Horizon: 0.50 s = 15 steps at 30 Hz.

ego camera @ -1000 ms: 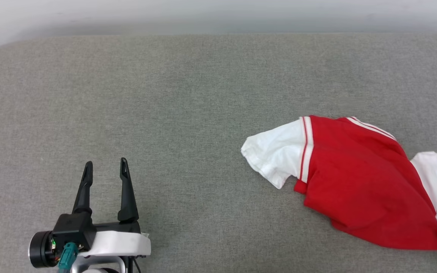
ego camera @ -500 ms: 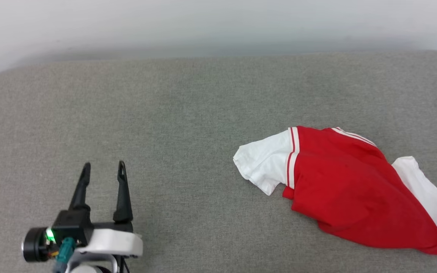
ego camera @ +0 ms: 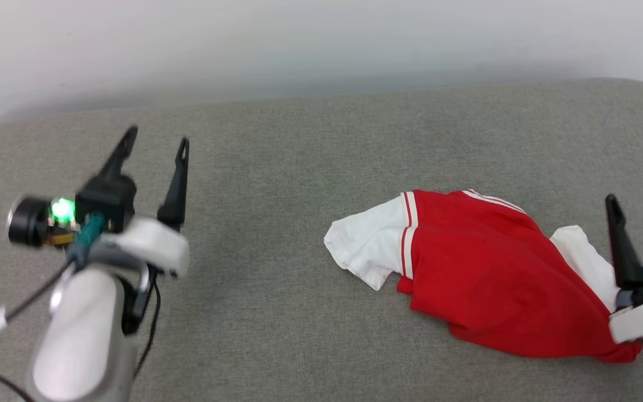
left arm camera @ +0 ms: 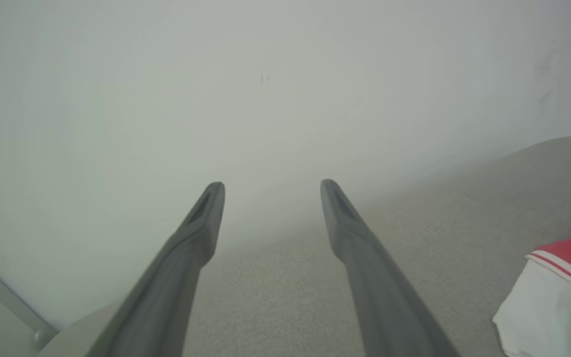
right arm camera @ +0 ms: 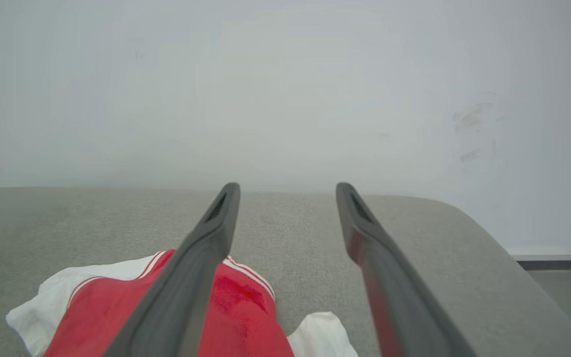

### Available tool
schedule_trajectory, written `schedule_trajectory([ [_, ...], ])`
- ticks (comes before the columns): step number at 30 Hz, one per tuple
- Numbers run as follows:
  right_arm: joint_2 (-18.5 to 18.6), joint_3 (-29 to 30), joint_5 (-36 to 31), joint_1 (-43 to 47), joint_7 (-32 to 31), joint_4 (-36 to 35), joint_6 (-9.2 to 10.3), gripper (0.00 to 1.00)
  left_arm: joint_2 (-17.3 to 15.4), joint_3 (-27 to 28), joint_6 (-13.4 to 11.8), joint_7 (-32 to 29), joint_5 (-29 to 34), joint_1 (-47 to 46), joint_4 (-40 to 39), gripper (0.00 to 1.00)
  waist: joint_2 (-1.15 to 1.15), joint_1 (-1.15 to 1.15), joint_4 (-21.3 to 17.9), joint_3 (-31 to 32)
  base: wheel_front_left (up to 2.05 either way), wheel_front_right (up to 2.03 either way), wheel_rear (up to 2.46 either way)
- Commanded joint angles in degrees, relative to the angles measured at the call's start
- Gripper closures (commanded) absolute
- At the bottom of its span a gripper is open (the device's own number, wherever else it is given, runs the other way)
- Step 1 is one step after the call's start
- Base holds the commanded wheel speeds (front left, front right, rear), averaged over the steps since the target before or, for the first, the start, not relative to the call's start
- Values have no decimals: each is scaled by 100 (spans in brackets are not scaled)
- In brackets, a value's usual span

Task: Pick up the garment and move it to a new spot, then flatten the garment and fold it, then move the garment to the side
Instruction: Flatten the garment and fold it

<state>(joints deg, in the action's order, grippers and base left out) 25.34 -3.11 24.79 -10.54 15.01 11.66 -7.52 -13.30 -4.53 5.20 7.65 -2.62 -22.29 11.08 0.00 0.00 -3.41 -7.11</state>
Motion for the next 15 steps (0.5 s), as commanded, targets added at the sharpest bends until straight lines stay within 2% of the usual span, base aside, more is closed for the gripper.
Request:
schedule_trajectory([
  [1,-223,158,-175,175,12,-220,6,0,-77,-51,45,-108,1,-247,37,0,0,0,-42,-35,0,0,0],
  [4,-889,436,-543,544,12,-836,6,0,-230,-334,155,-498,-68,-807,161,0,0,0,-108,-111,0,0,0],
  [8,-1587,557,-788,883,-3,-1441,5,0,-422,-793,213,-1144,-338,-1529,328,0,0,0,-210,-259,0,0,0],
  [10,-1791,501,-904,979,-1,-1674,6,0,-569,-1238,214,-1530,-611,-1878,356,0,0,0,-269,-343,0,0,0],
  [15,-2037,284,-1024,1135,-16,-1902,5,0,-1130,-2795,213,-2938,-1848,-2724,357,0,0,0,-393,-589,0,0,0],
])
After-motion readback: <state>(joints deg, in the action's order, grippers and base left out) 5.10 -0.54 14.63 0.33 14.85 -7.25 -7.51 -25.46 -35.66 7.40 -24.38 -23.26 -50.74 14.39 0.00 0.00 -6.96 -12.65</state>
